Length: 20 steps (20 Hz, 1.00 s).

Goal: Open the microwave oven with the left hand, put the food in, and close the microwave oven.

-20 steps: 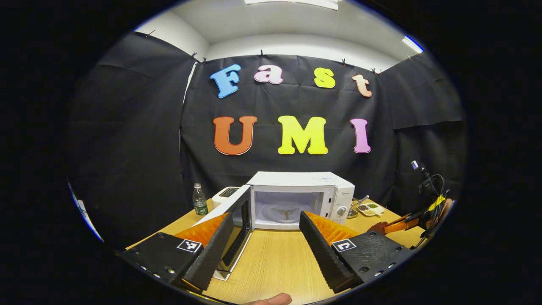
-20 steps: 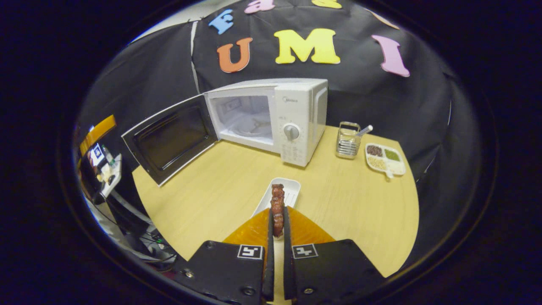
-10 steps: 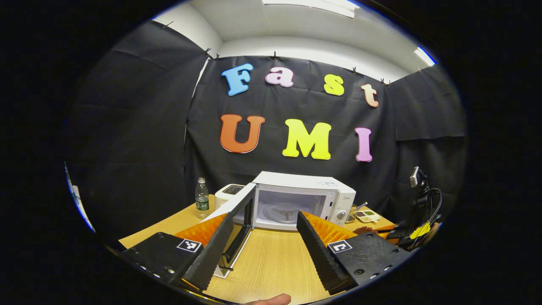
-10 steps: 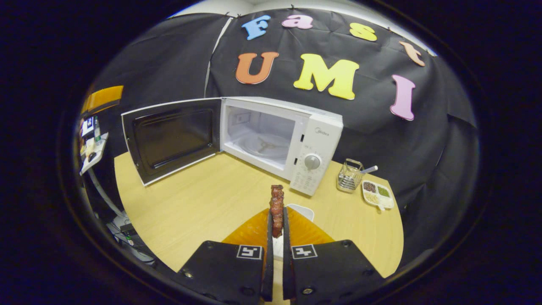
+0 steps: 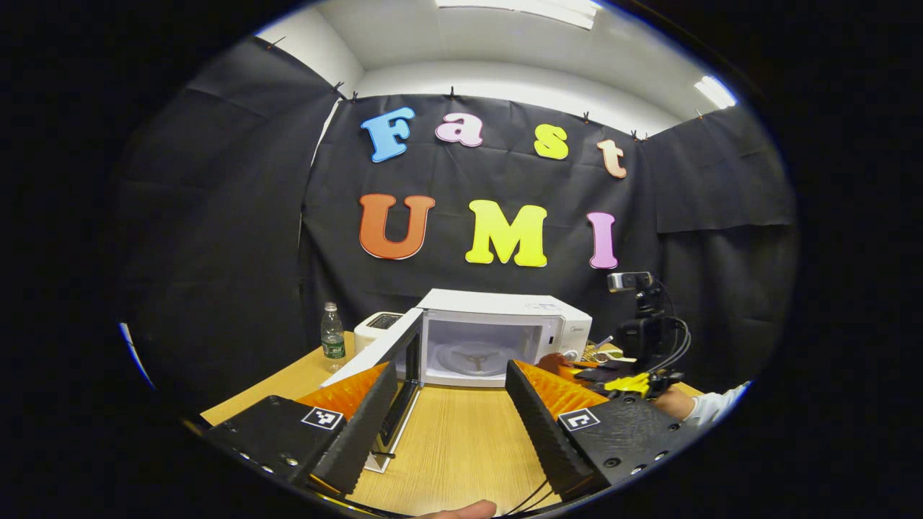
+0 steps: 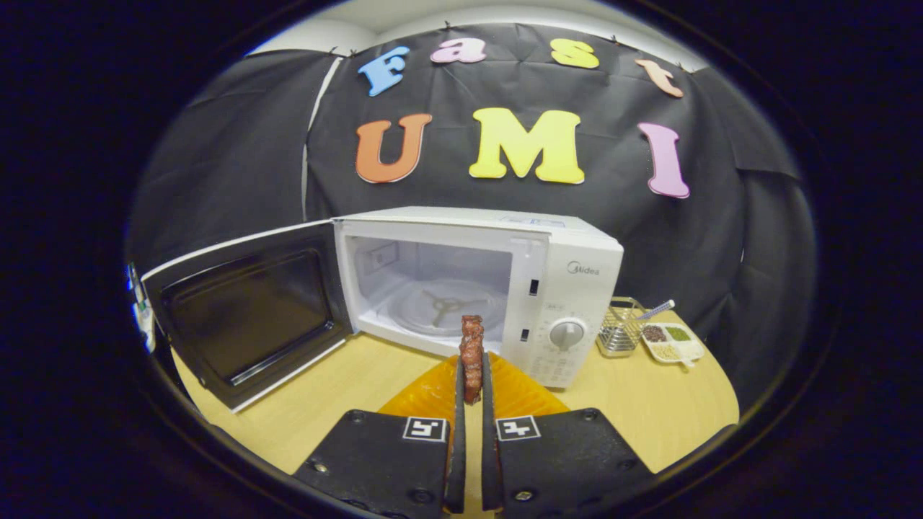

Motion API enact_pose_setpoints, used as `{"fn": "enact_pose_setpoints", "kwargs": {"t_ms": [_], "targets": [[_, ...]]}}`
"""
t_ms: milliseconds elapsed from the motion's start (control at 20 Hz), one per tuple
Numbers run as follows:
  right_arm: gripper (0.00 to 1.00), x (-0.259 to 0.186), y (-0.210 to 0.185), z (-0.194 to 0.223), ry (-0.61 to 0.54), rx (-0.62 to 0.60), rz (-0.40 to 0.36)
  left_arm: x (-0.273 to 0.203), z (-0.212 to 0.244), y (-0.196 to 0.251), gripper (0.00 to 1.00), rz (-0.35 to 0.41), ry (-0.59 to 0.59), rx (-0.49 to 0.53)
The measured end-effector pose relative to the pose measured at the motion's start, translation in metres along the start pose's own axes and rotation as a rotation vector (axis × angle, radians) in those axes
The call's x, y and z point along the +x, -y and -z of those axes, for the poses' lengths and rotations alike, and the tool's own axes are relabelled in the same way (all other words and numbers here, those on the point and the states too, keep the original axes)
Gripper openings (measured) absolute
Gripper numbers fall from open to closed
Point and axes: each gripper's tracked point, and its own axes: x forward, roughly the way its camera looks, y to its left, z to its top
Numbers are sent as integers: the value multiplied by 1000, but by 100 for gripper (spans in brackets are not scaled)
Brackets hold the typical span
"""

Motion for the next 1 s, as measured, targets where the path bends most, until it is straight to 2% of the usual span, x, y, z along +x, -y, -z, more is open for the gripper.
{"fn": "enact_pose_setpoints", "kwargs": {"t_ms": [200,350,400,450,500,650,700,800,1000], "targets": [[12,43,-34,-5,0,116,-14,-3,7,-6,93,-14,-17,11],[12,74,-58,-20,78,226,-1,-6,14,-7,93,-15,-31,44],[3,83,-65,-25,115,270,6,-7,13,-7,93,-17,-30,52],[4,93,-72,-28,151,323,10,-8,13,-7,93,-14,-29,55],[13,102,-77,-30,182,391,18,-8,14,-5,92,-6,-32,54],[16,128,-75,-31,256,542,108,-6,19,-6,92,1,-42,34],[16,136,-79,-33,284,578,113,-5,20,-7,93,5,-47,21],[16,154,-85,-22,238,613,134,1,24,-13,93,3,-54,1],[17,179,-87,-29,233,651,128,13,32,-22,92,4,-76,-29]]}}
